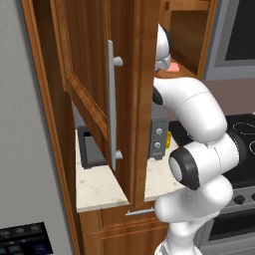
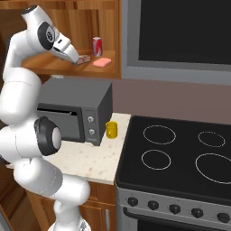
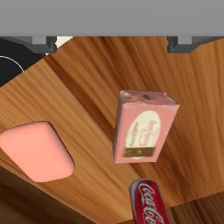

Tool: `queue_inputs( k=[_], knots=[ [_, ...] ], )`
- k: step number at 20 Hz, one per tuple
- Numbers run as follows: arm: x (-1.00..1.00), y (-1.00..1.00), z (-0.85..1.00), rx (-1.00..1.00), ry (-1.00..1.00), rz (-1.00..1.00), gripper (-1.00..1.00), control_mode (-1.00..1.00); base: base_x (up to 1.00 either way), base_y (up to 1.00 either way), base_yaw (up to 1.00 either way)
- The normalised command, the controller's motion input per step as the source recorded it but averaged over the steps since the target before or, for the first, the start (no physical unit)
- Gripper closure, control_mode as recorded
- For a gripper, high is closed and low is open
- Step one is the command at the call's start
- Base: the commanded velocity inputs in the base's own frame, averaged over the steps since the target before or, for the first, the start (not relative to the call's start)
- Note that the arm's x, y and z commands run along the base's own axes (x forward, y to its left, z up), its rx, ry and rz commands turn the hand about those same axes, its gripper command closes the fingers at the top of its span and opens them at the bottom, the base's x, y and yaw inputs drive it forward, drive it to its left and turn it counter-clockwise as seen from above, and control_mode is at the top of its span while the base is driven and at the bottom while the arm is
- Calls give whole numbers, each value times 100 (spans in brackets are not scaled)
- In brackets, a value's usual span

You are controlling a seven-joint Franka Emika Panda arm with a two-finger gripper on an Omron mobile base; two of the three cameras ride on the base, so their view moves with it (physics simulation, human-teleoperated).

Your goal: Pick the bar soap and bar soap from the cabinet and place them on the counter.

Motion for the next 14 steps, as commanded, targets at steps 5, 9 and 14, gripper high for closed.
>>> queue_inputs(
  k=[5,9,14],
  knots=[
    [2,6,0,2,0,0,-100,-100,0,0,0],
    [3,2,0,2,0,0,-100,-100,0,0,0],
    [11,0,0,0,0,0,-100,-100,0,0,0]
  ],
)
